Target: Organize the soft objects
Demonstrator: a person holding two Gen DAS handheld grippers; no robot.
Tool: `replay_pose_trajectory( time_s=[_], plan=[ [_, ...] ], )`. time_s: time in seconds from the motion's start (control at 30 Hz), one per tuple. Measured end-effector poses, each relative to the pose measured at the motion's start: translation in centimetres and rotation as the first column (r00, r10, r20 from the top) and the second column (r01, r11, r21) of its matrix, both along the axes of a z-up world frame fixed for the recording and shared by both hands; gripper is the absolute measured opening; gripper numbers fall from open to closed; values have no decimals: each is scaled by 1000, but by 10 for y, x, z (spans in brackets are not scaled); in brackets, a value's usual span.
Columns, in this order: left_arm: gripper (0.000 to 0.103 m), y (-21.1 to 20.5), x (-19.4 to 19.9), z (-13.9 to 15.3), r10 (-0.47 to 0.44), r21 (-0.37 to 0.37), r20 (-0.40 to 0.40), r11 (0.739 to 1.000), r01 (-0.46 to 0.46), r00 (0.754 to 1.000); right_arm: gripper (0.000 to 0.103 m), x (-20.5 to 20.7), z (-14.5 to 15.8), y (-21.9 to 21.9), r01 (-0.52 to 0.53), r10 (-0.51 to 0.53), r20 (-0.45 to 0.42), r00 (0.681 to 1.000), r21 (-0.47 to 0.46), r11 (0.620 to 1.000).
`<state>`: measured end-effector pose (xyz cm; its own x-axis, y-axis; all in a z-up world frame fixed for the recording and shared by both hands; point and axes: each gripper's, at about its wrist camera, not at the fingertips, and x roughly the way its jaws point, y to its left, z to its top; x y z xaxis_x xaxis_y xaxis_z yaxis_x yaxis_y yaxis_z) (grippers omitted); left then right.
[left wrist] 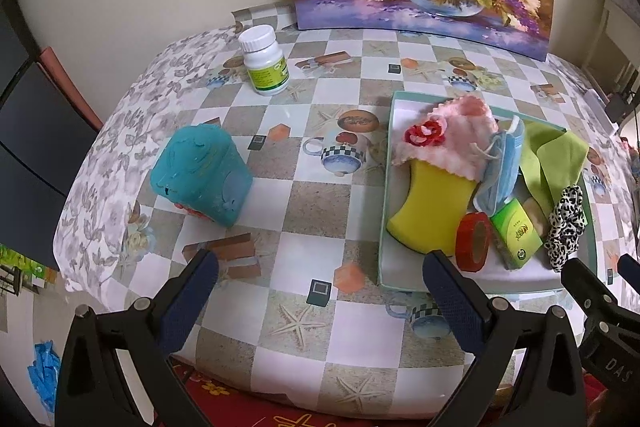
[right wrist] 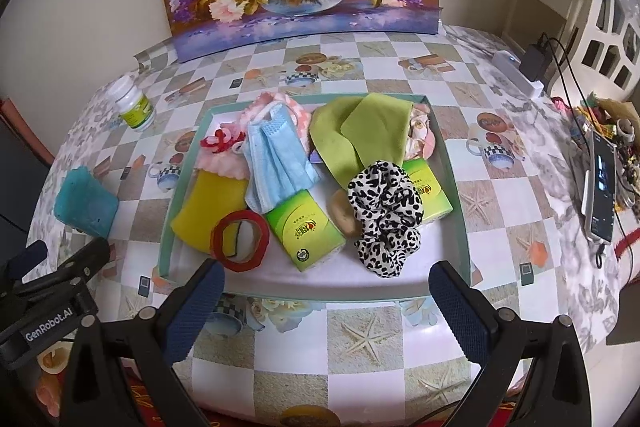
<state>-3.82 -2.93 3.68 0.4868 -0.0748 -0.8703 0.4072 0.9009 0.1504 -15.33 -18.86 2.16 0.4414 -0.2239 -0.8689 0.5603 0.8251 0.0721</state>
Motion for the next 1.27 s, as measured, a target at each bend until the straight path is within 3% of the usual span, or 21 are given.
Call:
replay_pose_trajectory(
  time_s=[1.27],
  plan=[
    [102, 7, 9, -5, 47, 20, -16, 999, -47, 999, 103, 3, -1, 2, -2, 2, 0, 1000, -1, 1000]
  ],
)
